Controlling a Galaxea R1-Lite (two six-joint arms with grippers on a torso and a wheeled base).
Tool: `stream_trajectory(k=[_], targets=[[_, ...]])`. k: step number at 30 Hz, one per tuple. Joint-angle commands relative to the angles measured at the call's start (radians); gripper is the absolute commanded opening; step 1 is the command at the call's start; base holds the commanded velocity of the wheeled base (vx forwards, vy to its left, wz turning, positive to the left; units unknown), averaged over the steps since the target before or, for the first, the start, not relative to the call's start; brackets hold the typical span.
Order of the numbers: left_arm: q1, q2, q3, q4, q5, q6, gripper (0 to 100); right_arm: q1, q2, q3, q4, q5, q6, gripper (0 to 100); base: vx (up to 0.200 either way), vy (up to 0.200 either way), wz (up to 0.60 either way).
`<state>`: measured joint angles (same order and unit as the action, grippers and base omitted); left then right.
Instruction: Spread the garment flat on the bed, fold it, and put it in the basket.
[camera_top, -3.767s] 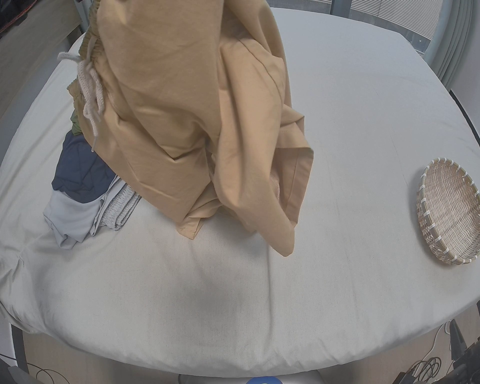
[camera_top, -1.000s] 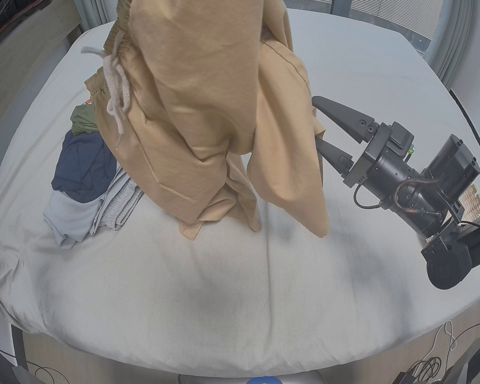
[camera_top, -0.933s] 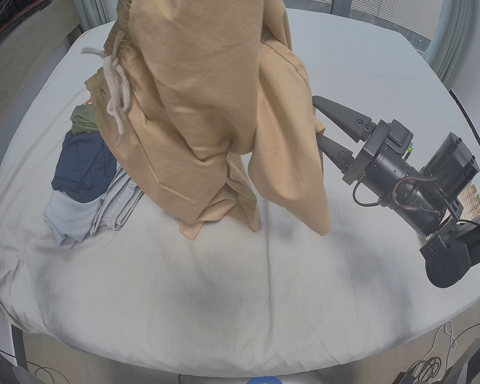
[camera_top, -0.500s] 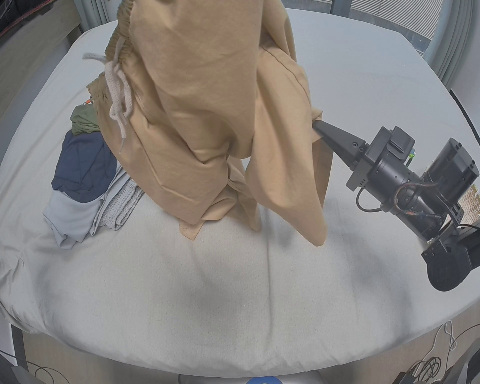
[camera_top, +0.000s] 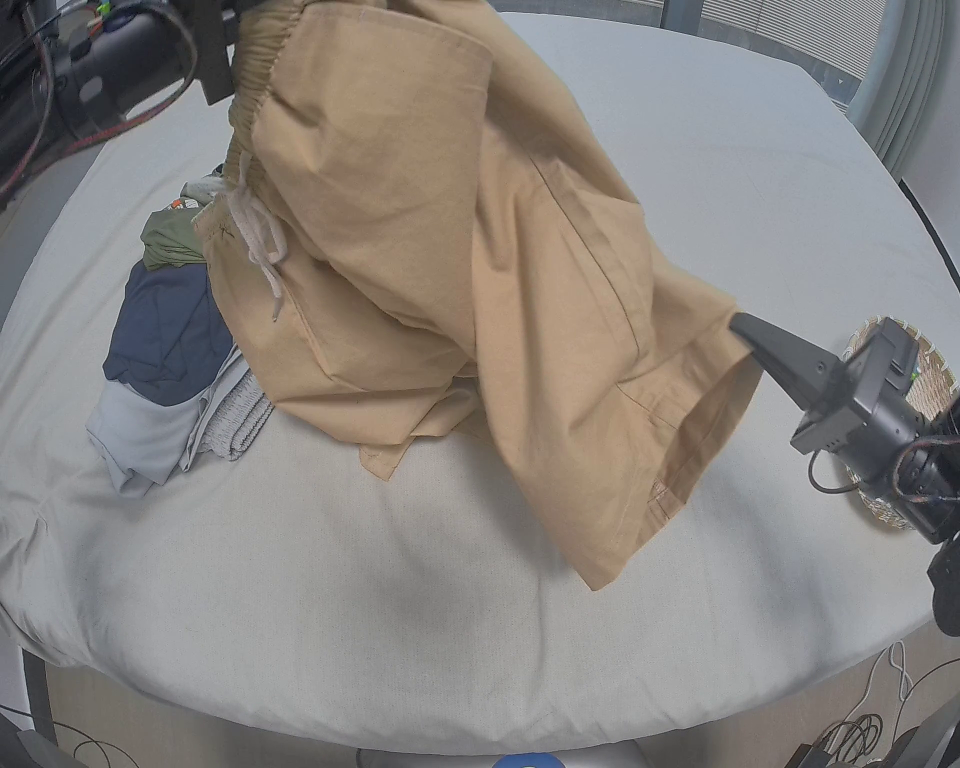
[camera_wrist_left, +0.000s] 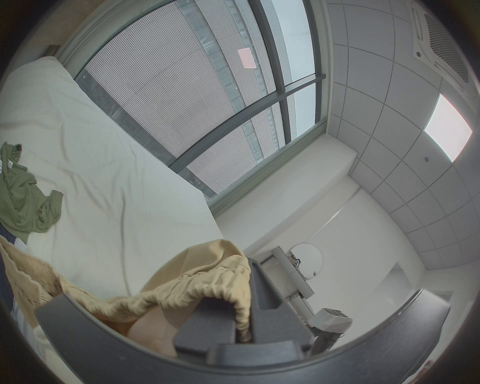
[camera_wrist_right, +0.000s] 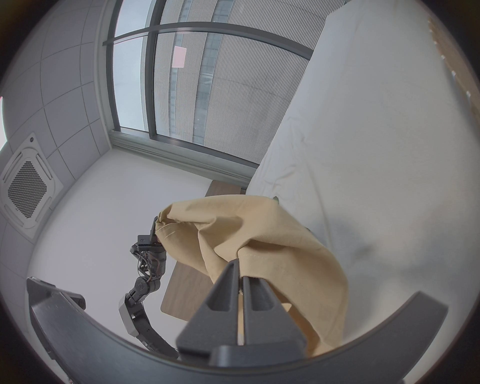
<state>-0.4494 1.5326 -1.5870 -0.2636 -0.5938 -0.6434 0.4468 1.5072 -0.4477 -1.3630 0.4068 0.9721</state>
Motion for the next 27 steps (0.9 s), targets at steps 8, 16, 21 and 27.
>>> stream_trajectory(k=[8,16,21,27], targets=[[0.078,-0.026,0.262,-0.215,0.002,-0.042,0,-0.191,-0.056,0.145,0.001,0.139,0.005,0,0.0,0.0,0.0],[0.072,-0.019,0.334,-0.299,0.005,-0.045,0,-0.183,0.079,0.144,-0.018,0.185,-0.007,100,0.0,0.0,0.0],[0.067,-0.02,0.344,-0.301,0.005,-0.045,0,-0.103,0.165,0.165,-0.102,0.176,-0.029,100,0.0,0.0,0.0],[0.055,-0.025,0.352,-0.301,0.006,-0.045,0,-0.026,0.251,0.181,-0.16,0.167,-0.03,100,0.0,0.0,0.0]])
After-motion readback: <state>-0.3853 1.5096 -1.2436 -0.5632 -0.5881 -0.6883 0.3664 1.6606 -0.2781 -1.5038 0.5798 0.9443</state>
